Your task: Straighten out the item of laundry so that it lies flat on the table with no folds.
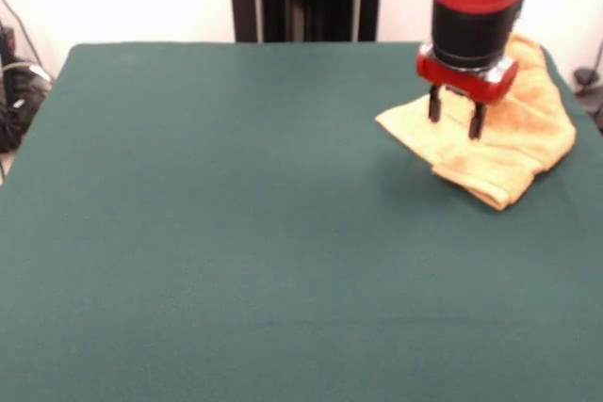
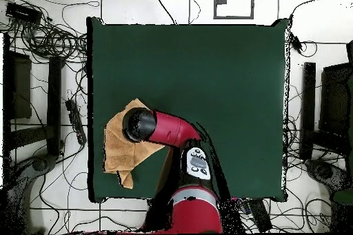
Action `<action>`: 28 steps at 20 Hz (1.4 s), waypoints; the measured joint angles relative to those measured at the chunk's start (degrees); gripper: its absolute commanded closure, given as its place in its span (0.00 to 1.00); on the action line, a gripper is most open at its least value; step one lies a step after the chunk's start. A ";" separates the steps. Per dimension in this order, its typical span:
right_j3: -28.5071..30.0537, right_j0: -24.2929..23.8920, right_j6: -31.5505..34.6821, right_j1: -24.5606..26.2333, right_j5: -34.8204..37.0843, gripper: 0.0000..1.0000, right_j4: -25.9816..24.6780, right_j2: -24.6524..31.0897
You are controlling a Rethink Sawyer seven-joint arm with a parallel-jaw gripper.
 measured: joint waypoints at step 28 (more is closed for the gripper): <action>-4.87 11.22 -0.02 9.11 5.27 0.00 0.13 -11.62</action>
